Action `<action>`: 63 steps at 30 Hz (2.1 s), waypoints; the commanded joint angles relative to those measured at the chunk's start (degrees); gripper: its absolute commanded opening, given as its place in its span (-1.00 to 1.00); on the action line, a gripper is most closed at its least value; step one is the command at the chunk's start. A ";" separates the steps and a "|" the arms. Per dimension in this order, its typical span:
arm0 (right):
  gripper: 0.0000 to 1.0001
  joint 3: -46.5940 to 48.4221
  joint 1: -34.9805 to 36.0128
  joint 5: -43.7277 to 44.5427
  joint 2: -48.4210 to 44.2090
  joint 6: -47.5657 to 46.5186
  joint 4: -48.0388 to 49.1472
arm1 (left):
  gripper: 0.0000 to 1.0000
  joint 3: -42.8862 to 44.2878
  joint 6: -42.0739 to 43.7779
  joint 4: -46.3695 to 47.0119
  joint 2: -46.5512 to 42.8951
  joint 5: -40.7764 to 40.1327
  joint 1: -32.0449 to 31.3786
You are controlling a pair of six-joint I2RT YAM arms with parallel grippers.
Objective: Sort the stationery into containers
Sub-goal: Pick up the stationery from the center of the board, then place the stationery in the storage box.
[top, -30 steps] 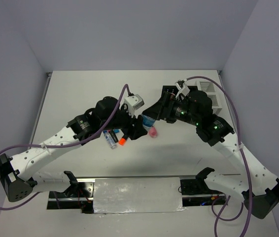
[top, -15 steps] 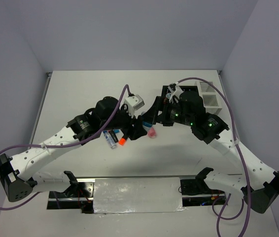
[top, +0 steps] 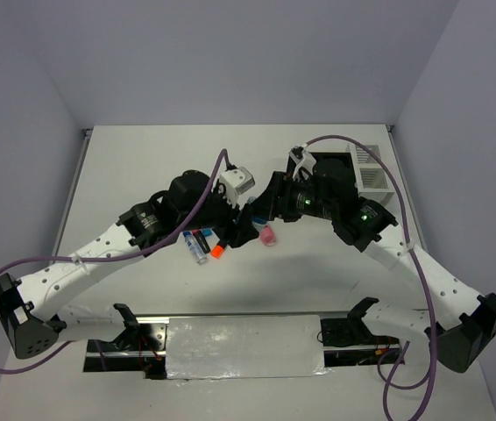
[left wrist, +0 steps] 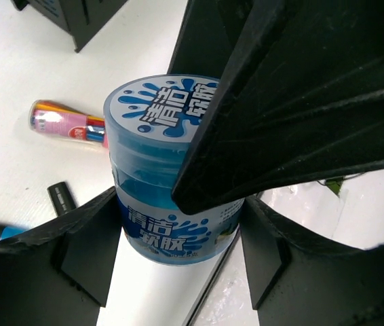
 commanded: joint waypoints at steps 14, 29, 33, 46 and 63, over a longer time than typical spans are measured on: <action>-1.00 16.27 -18.42 27.22 21.14 -20.85 3.29 | 0.99 7.47 -14.52 -17.44 0.38 -30.28 0.23; -1.00 26.14 -24.40 27.30 36.63 -26.91 4.79 | 0.99 1.32 -17.42 -19.29 -7.88 -27.46 0.23; -1.00 25.70 -24.58 28.44 37.07 -26.91 5.31 | 0.99 1.84 -17.07 -19.64 -7.80 -28.52 0.24; -0.46 21.83 -24.49 28.37 36.72 -27.88 6.37 | 0.99 2.11 -16.72 -17.71 -4.90 -27.99 0.23; 0.78 22.62 -24.58 26.25 25.40 -22.62 -2.66 | 0.99 18.60 -24.54 -20.87 22.75 -29.57 0.32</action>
